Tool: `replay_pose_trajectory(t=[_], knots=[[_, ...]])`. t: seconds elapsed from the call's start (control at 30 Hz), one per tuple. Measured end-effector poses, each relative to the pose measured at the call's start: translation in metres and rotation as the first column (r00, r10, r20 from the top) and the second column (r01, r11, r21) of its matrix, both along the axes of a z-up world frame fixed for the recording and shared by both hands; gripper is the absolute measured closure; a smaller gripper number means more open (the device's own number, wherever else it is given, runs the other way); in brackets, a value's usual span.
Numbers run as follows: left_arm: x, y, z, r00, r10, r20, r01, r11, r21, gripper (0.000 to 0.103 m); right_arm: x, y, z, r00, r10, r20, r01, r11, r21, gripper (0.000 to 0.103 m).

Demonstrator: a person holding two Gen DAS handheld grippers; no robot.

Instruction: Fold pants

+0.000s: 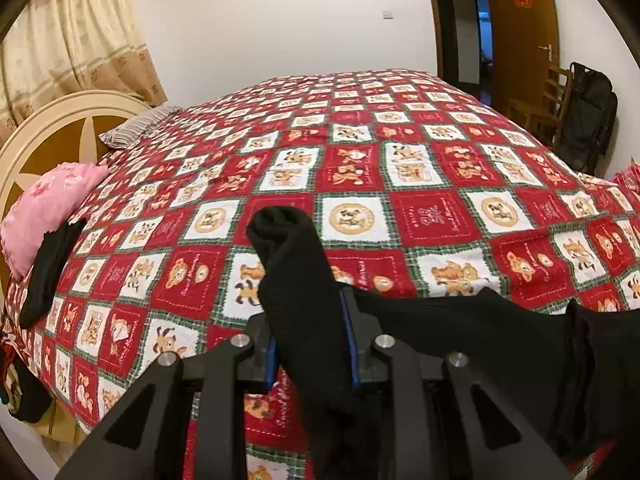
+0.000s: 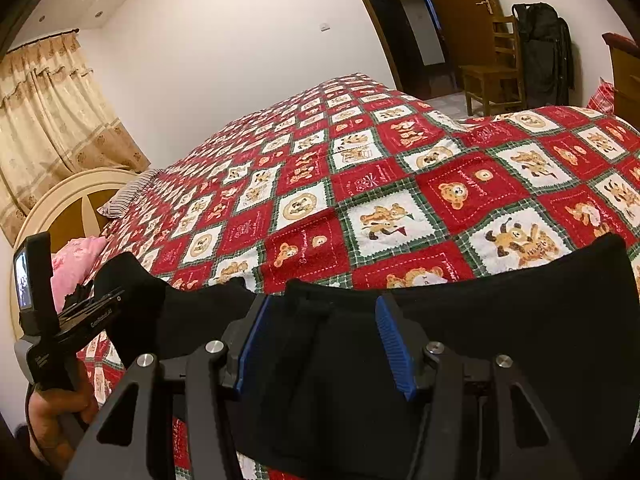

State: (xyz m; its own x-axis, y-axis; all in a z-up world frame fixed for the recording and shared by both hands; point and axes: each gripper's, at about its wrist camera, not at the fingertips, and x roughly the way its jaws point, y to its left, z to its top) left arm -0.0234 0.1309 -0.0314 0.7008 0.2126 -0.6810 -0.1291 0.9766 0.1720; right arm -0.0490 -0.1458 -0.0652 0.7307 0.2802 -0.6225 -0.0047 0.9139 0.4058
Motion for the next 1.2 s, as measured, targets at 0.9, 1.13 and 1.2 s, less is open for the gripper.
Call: replay_pose_trajectory(t=[0.9,1.13,1.2], knots=[[-0.048,-0.176,0.031,0.841,-0.537,0.067,0.540,0.838,-0.079,0.078,-0.041,-0.126,0.004,0.961,-0.276,-0.013,0.276,0.960,0.048,0.048],[-0.070,-0.222,0.022,0.725,-0.687,0.057,0.689,0.718,-0.097,0.078,-0.057,-0.141,0.013,0.956,-0.291,0.027,0.290,0.956,0.054,0.047],[-0.073,-0.231,0.017,0.698,-0.714,0.054,0.715,0.692,-0.102,0.078,-0.058,-0.142,0.016,0.958,-0.284,0.046,0.281,0.958,0.062,0.047]])
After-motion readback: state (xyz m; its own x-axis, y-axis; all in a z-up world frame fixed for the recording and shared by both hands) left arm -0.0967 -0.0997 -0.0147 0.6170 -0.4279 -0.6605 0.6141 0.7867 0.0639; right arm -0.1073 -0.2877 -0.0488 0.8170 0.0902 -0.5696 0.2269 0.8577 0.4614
